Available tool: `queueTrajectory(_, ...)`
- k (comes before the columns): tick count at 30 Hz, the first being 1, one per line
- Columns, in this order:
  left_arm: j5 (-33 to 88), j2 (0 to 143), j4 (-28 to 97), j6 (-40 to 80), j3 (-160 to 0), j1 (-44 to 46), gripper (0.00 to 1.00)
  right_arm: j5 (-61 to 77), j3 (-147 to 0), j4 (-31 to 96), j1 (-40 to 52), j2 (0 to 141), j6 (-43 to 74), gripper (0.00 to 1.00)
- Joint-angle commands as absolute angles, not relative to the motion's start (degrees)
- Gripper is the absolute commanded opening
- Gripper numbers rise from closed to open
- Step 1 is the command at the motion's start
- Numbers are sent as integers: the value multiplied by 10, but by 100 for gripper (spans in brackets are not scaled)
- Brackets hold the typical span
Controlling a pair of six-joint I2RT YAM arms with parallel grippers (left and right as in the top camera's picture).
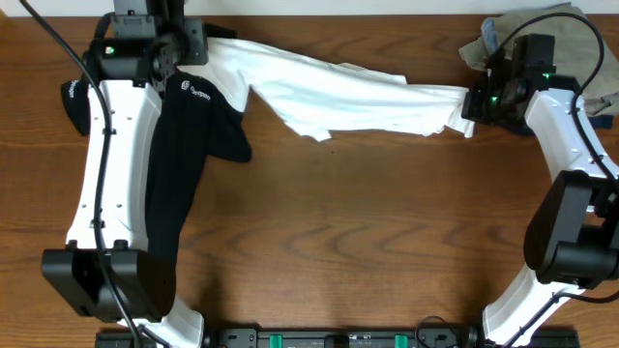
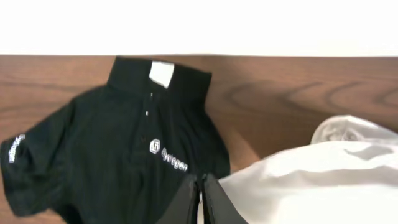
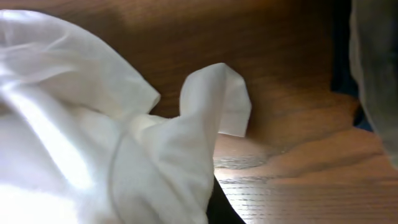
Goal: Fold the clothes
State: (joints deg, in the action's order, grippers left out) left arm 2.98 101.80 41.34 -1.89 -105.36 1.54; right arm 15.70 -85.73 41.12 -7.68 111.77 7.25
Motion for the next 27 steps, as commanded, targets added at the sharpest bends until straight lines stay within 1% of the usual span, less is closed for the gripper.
queueTrajectory(1, 21, 1037, 409, -14, -1058, 29, 12, 170, -863, 412, -73, 1124, 81, 1)
queueTrajectory(3, 21, 1043, 409, -15, -1057, 37, 13, 170, -863, 412, -70, 1124, 81, 1)
queueTrajectory(6, 21, 1051, 414, -18, -1057, 41, 6, 170, -863, 411, -69, 1124, 81, 1)
queueTrajectory(10, 34, 1053, 450, -18, -1057, 41, 6, 170, -863, 413, -69, 1124, 77, 1)
queueTrajectory(15, 114, 1054, 537, -19, -1055, 50, 6, 170, -863, 409, -67, 1124, 77, 1)
queueTrajectory(18, 135, 1054, 592, -42, -1044, 75, 6, 170, -863, 409, -67, 1124, 77, 1)
queueTrajectory(21, 139, 1056, 611, -80, -1016, 117, 7, 170, -863, 409, -67, 1124, 76, 1)
queueTrajectory(22, 139, 1056, 610, -95, -1003, 133, 8, 170, -863, 408, -67, 1124, 77, 1)
queueTrajectory(24, 138, 1058, 601, -107, -980, 156, 15, 170, -863, 407, -67, 1124, 77, 1)
queueTrajectory(25, 137, 1060, 596, -107, -970, 166, 17, 170, -863, 407, -67, 1124, 77, 1)
queueTrajectory(26, 137, 1064, 592, -107, -959, 178, 22, 170, -863, 407, -67, 1124, 77, 1)
queueTrajectory(27, 137, 1068, 590, -107, -952, 187, 23, 170, -863, 407, -67, 1124, 77, 1)
